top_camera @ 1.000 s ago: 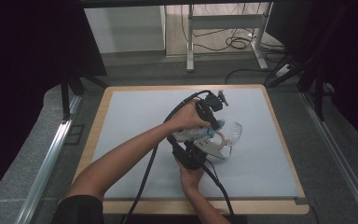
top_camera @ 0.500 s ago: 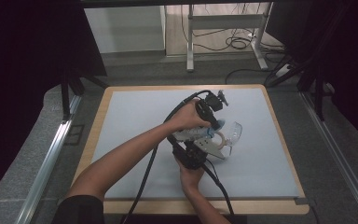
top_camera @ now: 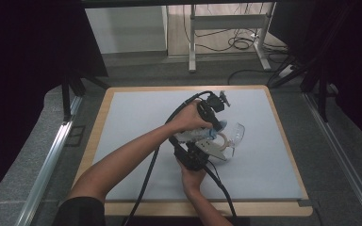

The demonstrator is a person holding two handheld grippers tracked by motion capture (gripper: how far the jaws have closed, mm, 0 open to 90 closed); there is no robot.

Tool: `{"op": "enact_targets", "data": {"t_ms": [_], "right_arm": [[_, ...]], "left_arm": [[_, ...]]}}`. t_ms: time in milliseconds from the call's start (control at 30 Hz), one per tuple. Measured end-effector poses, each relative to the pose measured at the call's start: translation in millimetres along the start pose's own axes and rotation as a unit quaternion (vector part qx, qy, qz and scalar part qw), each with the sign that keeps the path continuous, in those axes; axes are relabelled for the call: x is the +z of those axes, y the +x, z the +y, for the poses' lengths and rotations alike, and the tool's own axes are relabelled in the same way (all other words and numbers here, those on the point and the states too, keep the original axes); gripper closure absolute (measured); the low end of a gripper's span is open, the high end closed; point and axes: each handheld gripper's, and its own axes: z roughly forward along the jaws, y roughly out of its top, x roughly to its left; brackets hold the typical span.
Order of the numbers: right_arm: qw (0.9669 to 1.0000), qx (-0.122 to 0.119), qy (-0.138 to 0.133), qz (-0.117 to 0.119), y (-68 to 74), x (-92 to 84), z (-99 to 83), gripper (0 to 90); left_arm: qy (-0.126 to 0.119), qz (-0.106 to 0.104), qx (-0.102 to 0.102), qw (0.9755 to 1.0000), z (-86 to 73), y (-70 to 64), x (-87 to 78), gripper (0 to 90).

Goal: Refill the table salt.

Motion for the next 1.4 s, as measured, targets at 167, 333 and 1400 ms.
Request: {"op": "enact_targets", "data": {"t_ms": [167,333,1400], "right_arm": [[1.0,-0.001,0.001,-0.001,0.4,0.7,-0.2,63.3],[1.0,-0.001,0.001,-0.003,0.7,0.9,-0.2,63.3],[0.9997,0.016,-0.007,-0.018,5.2,3.6,3.4,63.5]], "left_arm": [[-0.001,-0.002,-0.002,1.0,-0.8,0.8,-0.2,87.2],[0.0,-0.003,-0.001,1.0,-0.8,1.7,0.1,87.1],[0.006,-0.003,-0.001,1.0,-0.4,4.3,1.8,87.2]]}}
